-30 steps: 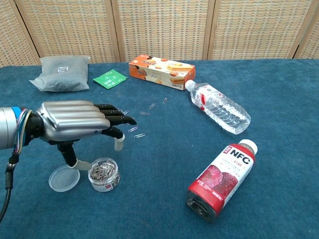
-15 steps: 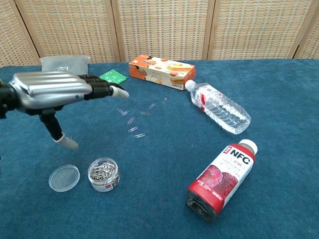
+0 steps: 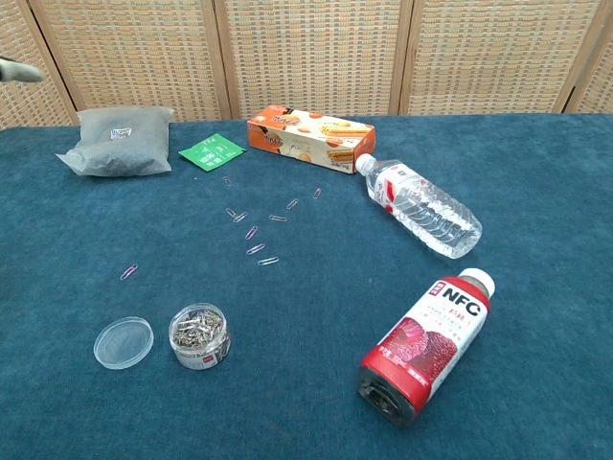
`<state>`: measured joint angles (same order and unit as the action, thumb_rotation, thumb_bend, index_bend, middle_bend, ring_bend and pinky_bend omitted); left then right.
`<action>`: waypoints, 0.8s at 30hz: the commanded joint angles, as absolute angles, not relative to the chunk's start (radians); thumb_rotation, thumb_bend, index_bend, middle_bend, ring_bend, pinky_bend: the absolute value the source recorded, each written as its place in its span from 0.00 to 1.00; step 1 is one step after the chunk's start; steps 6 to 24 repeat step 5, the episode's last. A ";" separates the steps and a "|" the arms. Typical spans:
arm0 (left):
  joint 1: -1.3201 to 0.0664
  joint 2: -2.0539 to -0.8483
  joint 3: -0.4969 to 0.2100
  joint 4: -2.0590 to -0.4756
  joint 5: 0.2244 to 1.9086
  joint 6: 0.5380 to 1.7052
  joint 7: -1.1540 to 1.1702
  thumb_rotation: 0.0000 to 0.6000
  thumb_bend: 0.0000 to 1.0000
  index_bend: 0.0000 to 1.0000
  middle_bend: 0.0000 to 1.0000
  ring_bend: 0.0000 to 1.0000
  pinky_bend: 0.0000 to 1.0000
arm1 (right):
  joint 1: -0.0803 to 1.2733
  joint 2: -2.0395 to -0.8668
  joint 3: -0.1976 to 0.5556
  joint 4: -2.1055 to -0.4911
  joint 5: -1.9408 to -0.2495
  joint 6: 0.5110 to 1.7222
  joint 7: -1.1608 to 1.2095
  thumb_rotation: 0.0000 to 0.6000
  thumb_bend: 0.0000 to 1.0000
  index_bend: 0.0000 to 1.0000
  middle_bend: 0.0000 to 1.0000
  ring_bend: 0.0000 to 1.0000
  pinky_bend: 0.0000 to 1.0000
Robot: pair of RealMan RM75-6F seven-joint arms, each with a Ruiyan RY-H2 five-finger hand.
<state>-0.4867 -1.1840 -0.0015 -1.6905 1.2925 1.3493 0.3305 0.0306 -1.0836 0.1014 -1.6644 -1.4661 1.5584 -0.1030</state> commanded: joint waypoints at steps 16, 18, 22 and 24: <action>-0.313 -1.196 -0.010 -1.695 1.198 1.505 0.255 1.00 0.07 0.00 0.00 0.00 0.00 | 0.031 -1.089 0.098 -1.659 -1.478 1.562 -0.109 1.00 0.00 0.06 0.00 0.00 0.00; -0.313 -1.196 -0.010 -1.695 1.198 1.505 0.255 1.00 0.07 0.00 0.00 0.00 0.00 | 0.031 -1.089 0.098 -1.659 -1.478 1.562 -0.109 1.00 0.00 0.06 0.00 0.00 0.00; -0.313 -1.196 -0.010 -1.695 1.198 1.505 0.255 1.00 0.07 0.00 0.00 0.00 0.00 | 0.031 -1.089 0.098 -1.659 -1.478 1.562 -0.109 1.00 0.00 0.06 0.00 0.00 0.00; -0.313 -1.196 -0.010 -1.695 1.198 1.505 0.255 1.00 0.07 0.00 0.00 0.00 0.00 | 0.031 -1.089 0.098 -1.659 -1.478 1.562 -0.109 1.00 0.00 0.06 0.00 0.00 0.00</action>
